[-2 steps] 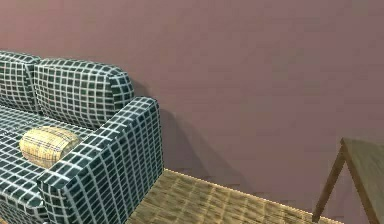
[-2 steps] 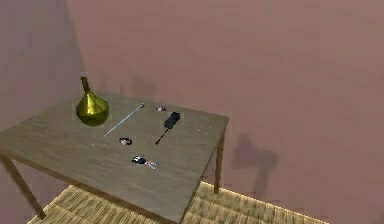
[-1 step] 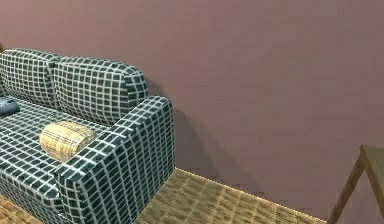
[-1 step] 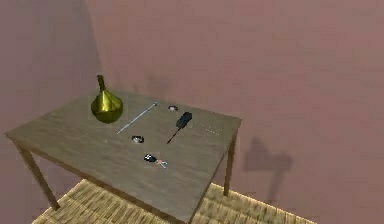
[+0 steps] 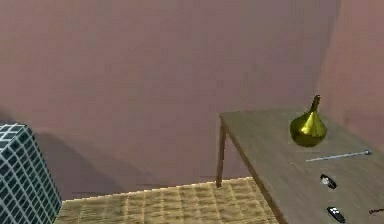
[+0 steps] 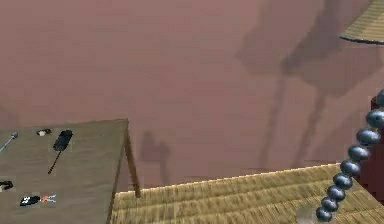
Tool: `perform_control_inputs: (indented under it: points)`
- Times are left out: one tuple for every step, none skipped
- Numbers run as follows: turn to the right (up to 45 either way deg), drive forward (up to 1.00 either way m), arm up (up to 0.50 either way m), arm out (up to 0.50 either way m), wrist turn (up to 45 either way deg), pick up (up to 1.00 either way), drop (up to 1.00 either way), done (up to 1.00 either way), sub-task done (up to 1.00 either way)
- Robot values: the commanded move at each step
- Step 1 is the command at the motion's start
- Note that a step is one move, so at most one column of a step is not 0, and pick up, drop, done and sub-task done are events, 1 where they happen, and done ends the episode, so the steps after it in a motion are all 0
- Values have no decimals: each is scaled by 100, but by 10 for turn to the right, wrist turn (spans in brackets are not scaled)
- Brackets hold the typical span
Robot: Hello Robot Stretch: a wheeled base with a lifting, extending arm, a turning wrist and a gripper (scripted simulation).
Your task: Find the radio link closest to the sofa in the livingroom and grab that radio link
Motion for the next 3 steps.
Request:
perform_control_inputs:
  points:
    - [0, 80, 0, 0, 0, 0, 0, 0, 0]
    - [0, 0, 50, 0, 0, 0, 0, 0, 0]
    - [0, 0, 32, 0, 0, 0, 0, 0, 0]
